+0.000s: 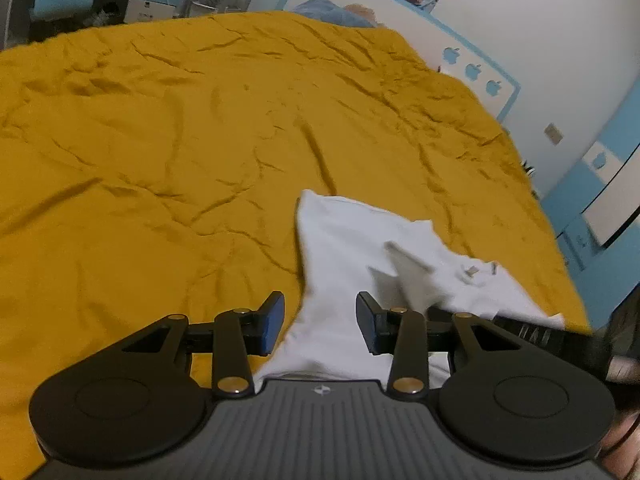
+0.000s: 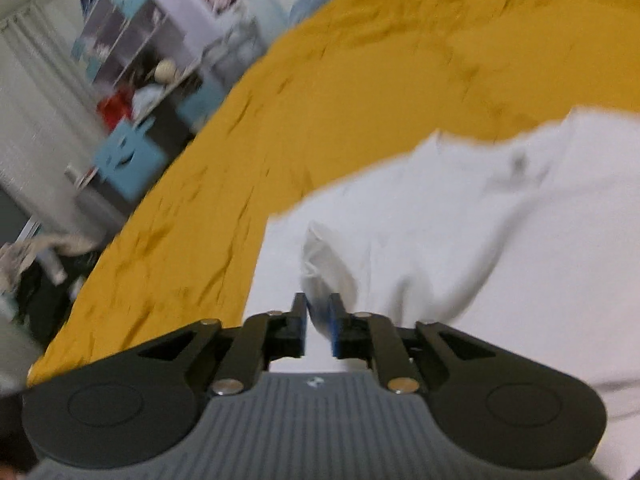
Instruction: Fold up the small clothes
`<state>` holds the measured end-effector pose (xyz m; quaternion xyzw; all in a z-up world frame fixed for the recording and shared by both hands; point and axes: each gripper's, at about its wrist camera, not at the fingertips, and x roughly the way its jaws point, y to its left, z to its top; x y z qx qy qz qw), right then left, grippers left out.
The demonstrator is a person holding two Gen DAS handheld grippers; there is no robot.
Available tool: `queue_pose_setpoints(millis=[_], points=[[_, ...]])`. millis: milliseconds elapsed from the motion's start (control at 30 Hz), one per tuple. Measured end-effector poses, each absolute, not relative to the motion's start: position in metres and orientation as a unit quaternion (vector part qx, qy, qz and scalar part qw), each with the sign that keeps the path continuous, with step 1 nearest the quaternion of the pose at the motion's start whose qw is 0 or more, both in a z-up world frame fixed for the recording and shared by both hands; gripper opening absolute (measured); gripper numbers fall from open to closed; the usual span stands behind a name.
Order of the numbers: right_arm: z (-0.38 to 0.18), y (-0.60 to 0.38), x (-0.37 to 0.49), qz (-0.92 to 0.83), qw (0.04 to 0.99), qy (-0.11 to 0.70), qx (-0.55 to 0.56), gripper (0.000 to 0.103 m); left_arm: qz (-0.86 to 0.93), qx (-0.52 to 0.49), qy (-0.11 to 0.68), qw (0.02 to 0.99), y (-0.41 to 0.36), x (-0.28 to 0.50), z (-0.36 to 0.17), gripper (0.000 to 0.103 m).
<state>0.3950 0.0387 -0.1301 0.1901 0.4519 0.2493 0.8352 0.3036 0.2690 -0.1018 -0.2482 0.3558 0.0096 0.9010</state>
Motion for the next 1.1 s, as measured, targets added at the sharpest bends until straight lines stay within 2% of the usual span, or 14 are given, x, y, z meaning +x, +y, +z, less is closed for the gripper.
queue_pose_setpoints(millis=[67,200,367,600,667,733,900,1100], points=[[-0.135,0.041,0.393,0.266,0.829,0.455,0.187,0.029,-0.002,-0.268,0.35,0.898,0.272,0.306,-0.104,0.051],[-0.13,0.021,0.388,0.278,0.828,0.443,0.2,0.037,-0.035,-0.312,0.349,0.883,0.274,0.319,-0.108,0.052],[-0.112,-0.034,0.379,0.243,0.851,0.42,0.202,0.038,-0.052,-0.313,0.38,0.869,0.257,0.352,-0.127,0.058],[-0.101,-0.134,0.345,0.165,0.884,0.392,0.195,0.042,-0.041,-0.322,0.404,0.855,0.239,0.393,-0.161,0.058],[-0.101,-0.156,0.328,0.151,0.89,0.39,0.182,0.042,-0.044,-0.313,0.401,0.86,0.233,0.396,-0.163,0.043],[-0.107,-0.176,0.309,0.132,0.896,0.391,0.166,0.042,-0.05,-0.299,0.391,0.869,0.227,0.393,-0.157,0.011],[-0.131,-0.202,0.283,0.098,0.895,0.403,0.164,0.04,-0.076,-0.277,0.348,0.893,0.214,0.387,-0.112,0.005],[-0.128,-0.171,0.29,0.181,0.899,0.367,0.158,0.038,-0.121,-0.255,0.309,0.908,0.181,0.388,-0.032,0.005]])
